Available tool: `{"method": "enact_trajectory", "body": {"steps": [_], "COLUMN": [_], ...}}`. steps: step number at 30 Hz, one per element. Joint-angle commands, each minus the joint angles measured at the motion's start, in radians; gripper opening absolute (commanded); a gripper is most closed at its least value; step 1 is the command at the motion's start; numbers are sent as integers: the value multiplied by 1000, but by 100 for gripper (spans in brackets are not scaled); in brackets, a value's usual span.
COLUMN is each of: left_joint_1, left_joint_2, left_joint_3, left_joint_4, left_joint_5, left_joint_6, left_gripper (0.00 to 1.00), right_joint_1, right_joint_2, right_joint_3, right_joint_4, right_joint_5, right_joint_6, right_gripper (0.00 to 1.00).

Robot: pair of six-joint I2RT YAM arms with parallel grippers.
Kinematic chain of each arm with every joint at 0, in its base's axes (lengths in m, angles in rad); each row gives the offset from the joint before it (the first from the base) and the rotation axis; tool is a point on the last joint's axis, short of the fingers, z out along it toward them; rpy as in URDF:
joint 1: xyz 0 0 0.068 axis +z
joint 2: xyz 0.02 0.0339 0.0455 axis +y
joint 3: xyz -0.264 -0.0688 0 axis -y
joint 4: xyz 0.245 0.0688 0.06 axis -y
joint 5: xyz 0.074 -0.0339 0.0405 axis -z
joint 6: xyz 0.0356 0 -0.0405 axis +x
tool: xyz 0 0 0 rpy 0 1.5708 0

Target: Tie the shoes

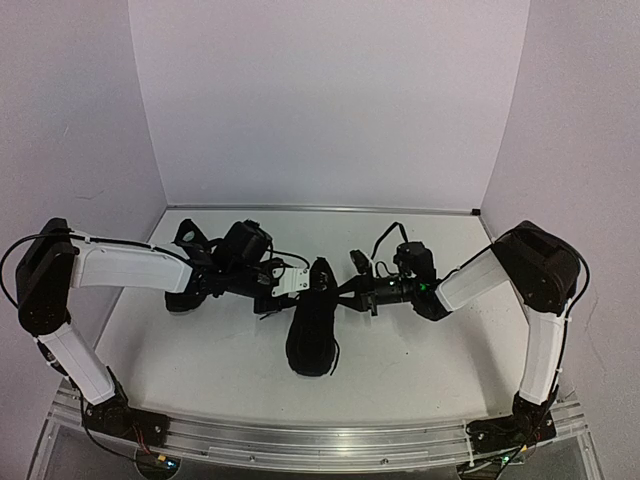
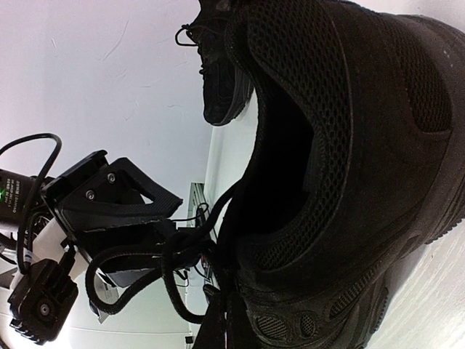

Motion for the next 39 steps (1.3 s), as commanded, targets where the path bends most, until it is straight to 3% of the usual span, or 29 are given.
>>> {"method": "enact_trajectory", "body": {"steps": [1, 9, 17, 21, 25, 28, 39], "left_joint_1": [2, -8, -29, -30, -33, -34, -32], "left_joint_2": [-31, 9, 40, 47, 37, 5, -105], "left_joint_3": [37, 112, 154, 157, 152, 123, -23], "left_joint_4": [42, 50, 43, 42, 38, 41, 95], "left_joint_5": [24, 38, 81, 97, 104, 102, 30], "left_joint_6": [-19, -9, 8, 7, -3, -24, -150], "left_gripper": [38, 49, 47, 37, 13, 0, 0], "right_joint_1": [11, 22, 26, 27, 27, 27, 18], "right_joint_2": [-44, -52, -59, -64, -76, -97, -167], "right_joint_3": [28, 46, 60, 61, 55, 42, -29], "right_joint_4": [0, -24, -45, -47, -50, -59, -145], "right_joint_5": [3, 7, 10, 12, 15, 22, 77], "right_joint_6": [-27, -39, -47, -48, -50, -58, -125], "right_gripper": [0, 0, 0, 0, 0, 0, 0]}}
